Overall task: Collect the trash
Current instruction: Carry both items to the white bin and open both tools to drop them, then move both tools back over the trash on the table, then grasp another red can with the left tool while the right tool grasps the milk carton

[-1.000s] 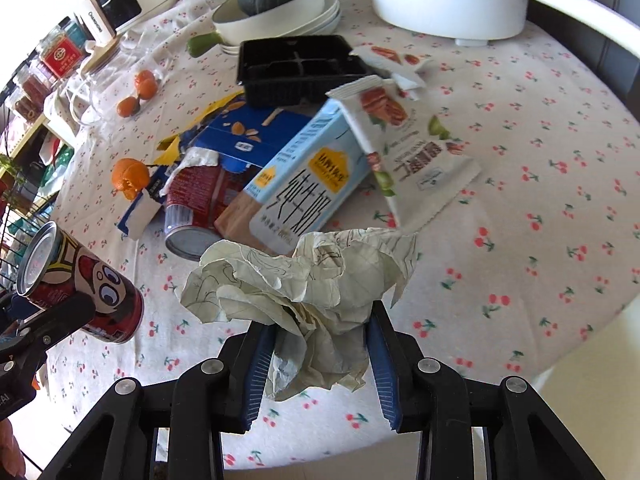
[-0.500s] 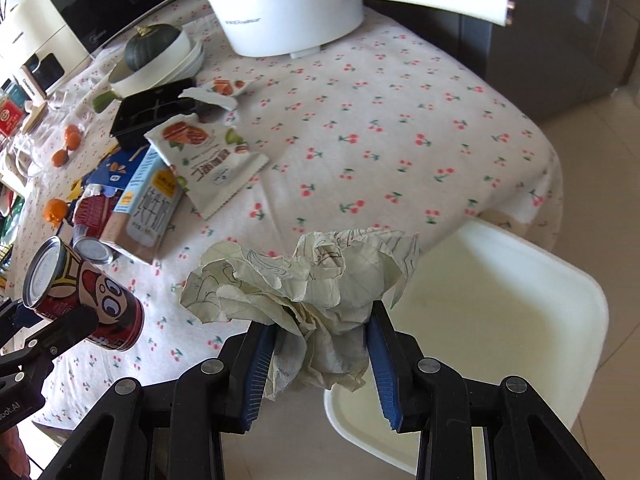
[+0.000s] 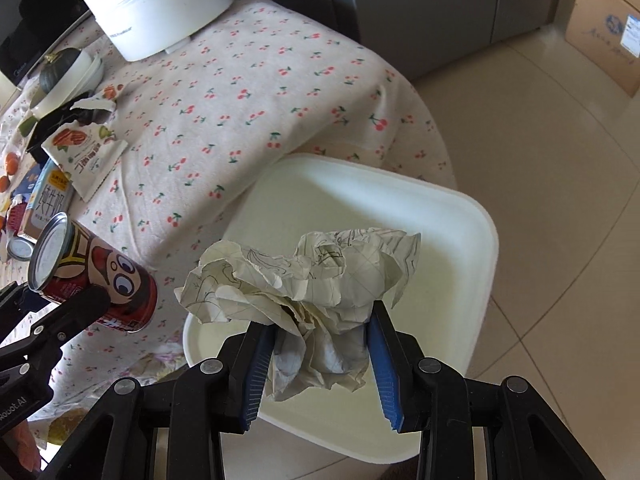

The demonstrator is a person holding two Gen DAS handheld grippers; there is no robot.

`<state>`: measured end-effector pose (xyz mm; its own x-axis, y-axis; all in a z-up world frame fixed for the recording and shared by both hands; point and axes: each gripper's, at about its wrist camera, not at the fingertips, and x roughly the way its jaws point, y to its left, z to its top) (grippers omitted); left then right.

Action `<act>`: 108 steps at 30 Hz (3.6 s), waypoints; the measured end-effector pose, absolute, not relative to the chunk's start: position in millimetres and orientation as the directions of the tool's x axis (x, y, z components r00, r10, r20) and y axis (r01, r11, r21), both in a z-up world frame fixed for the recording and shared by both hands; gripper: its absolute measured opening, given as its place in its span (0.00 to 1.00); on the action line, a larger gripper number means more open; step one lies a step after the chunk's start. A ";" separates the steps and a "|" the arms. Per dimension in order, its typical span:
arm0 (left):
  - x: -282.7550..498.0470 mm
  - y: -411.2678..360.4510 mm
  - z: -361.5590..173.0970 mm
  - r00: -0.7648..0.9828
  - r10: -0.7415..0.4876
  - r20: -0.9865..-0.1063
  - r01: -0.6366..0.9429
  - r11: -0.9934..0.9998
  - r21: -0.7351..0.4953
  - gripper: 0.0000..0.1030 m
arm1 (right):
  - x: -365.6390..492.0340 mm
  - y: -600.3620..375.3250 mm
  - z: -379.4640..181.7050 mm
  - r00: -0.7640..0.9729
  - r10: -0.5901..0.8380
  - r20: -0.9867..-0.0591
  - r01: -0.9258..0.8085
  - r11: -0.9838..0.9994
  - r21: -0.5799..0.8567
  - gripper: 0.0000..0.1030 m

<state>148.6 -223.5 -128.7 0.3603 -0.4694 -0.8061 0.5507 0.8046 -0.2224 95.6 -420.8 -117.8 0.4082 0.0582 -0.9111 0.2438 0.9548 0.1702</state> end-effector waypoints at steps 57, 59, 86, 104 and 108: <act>180.1 -28.4 -93.3 0.600 -0.082 -0.796 0.236 0.969 0.078 1.00 | 152.3 -355.9 -114.7 0.389 0.052 -0.920 0.202 0.969 0.140 0.80; 185.2 -18.5 -95.0 0.593 -0.074 -0.802 0.214 0.974 0.069 1.00 | 158.2 -345.1 -113.5 0.393 0.064 -0.917 0.191 0.970 0.150 0.80; 269.6 11.5 -162.2 0.456 -0.233 -0.859 0.039 0.969 -0.242 0.56 | 200.3 -289.2 -124.8 0.372 0.085 -0.924 0.137 0.980 0.145 0.81; 221.0 64.7 -102.4 0.497 -0.231 -0.836 0.087 0.972 -0.216 0.54 | 218.2 -212.7 -117.3 0.417 0.173 -0.893 0.058 0.975 0.216 0.81; 212.6 83.6 -92.3 0.526 -0.214 -0.823 0.068 0.975 -0.210 0.54 | 225.6 -186.4 -120.0 0.427 0.196 -0.883 0.020 0.974 0.226 0.81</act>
<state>212.6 83.6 -92.3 0.5265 -0.2137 -0.8229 0.0683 0.9754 -0.2096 225.6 -186.4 -120.0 0.4272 0.1960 -0.8826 0.0203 0.9739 0.2261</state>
